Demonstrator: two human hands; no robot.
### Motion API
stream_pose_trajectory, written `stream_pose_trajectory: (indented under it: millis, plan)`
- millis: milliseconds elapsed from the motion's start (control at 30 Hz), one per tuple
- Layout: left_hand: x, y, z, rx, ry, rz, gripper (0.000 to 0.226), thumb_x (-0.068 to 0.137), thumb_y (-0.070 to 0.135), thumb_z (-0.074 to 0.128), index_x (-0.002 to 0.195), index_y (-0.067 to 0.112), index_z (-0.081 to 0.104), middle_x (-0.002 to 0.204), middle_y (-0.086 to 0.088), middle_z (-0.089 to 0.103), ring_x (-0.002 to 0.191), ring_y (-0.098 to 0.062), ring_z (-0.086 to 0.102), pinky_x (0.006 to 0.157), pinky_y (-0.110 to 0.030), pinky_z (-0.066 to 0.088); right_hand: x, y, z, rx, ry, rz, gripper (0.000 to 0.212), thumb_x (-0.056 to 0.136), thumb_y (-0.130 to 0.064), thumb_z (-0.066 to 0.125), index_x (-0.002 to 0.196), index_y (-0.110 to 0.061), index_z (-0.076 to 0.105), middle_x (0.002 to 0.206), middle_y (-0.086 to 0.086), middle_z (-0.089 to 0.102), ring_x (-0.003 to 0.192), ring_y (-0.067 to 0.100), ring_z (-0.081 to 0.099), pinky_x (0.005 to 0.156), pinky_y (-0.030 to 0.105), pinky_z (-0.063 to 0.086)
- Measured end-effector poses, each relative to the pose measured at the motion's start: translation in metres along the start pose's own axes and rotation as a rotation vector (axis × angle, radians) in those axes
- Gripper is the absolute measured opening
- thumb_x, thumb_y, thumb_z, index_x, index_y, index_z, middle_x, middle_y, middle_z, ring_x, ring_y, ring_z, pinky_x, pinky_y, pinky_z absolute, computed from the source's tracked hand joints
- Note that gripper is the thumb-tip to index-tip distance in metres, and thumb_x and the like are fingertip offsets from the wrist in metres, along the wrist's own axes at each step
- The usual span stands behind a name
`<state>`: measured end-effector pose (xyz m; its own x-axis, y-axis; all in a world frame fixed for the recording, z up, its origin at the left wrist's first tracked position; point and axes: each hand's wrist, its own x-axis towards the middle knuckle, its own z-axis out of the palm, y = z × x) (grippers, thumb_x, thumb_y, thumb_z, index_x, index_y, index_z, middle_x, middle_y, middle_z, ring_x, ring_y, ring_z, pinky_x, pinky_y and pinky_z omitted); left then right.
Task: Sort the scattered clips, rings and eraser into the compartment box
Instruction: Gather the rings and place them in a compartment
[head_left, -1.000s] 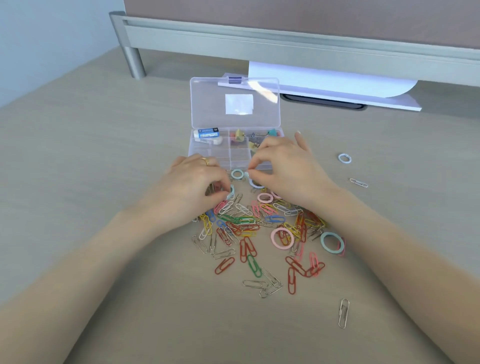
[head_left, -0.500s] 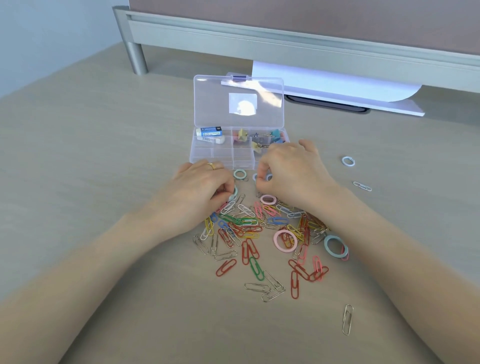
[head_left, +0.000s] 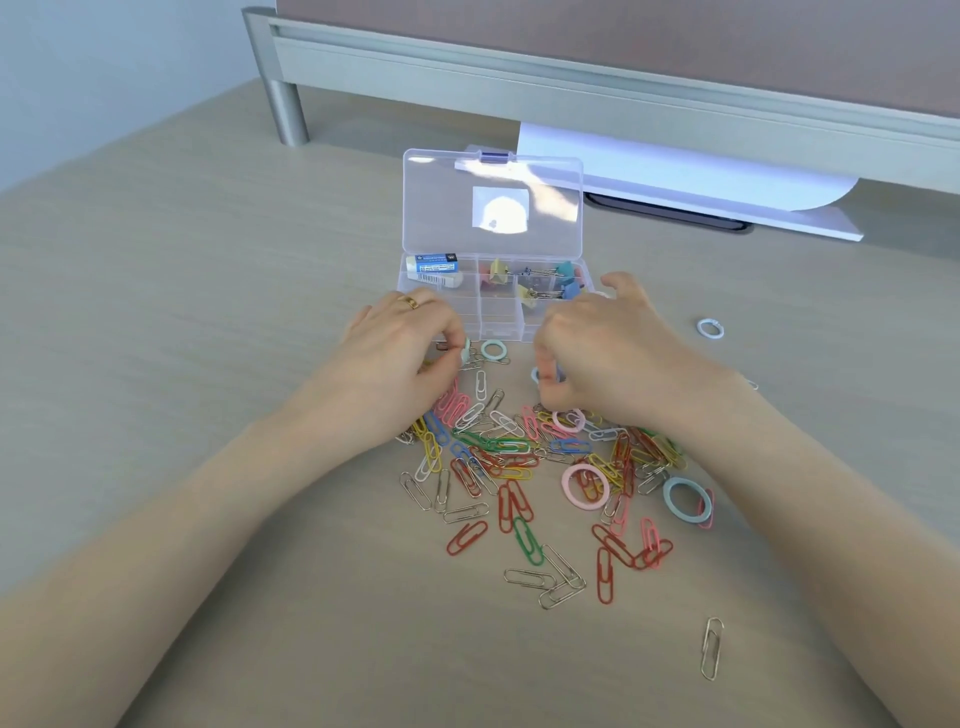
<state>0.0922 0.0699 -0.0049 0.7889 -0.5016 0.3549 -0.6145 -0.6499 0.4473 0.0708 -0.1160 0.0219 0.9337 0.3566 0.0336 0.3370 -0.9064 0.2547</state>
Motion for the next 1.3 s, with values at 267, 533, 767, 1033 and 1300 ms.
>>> stream_pose_trajectory:
  millis: [267,533,767,1033,1300]
  plan:
    - [0.001,0.005,-0.009,-0.121,0.068,-0.098,0.002,0.078,0.011,0.060,0.078,0.012,0.061,0.091,-0.006,0.065,0.088,-0.016,0.052,0.074,-0.022,0.033,-0.010,0.025,-0.003,0.443,0.044,0.044,0.009,0.066,-0.041,0.054,0.063,-0.032,0.052,0.071,-0.013,0.050,0.075,0.008,0.050,0.099,0.035,0.022]
    - [0.021,0.004,0.010,0.206,0.019,0.115,0.009,0.072,0.024,0.055,0.067,0.019,0.060,0.084,0.002,0.066,0.088,-0.027,0.056,0.078,-0.028,0.025,-0.053,0.059,0.006,0.614,0.166,0.177,0.017,0.068,-0.009,0.068,0.067,-0.023,0.058,0.070,-0.012,0.052,0.074,0.007,0.048,0.069,0.005,0.029]
    - [0.023,0.006,0.017,0.302,0.040,0.118,0.009,0.071,0.012,0.069,0.066,0.019,0.065,0.084,0.000,0.061,0.087,-0.022,0.047,0.076,-0.030,0.021,-0.063,0.080,0.013,0.550,0.235,0.195,0.006,0.067,-0.028,0.062,0.067,-0.030,0.056,0.071,-0.014,0.049,0.067,-0.001,0.047,0.089,0.038,0.030]
    - [0.022,0.014,0.017,0.422,0.022,0.162,0.019,0.069,0.026,0.054,0.057,0.022,0.067,0.074,-0.001,0.058,0.081,-0.020,0.038,0.070,-0.033,0.018,-0.083,0.108,0.017,0.586,0.174,0.401,0.005,0.073,-0.012,0.066,0.072,-0.016,0.063,0.076,-0.009,0.054,0.074,0.012,0.051,0.065,0.003,0.031]
    - [0.033,0.026,0.023,0.614,-0.066,0.218,0.022,0.061,0.001,0.067,0.048,0.012,0.055,0.054,-0.005,0.052,0.063,-0.026,0.050,0.061,-0.034,0.016,-0.095,0.117,0.029,0.455,0.166,0.406,0.005,0.073,-0.016,0.065,0.070,-0.018,0.061,0.080,0.002,0.056,0.071,0.017,0.052,0.083,0.035,0.036]
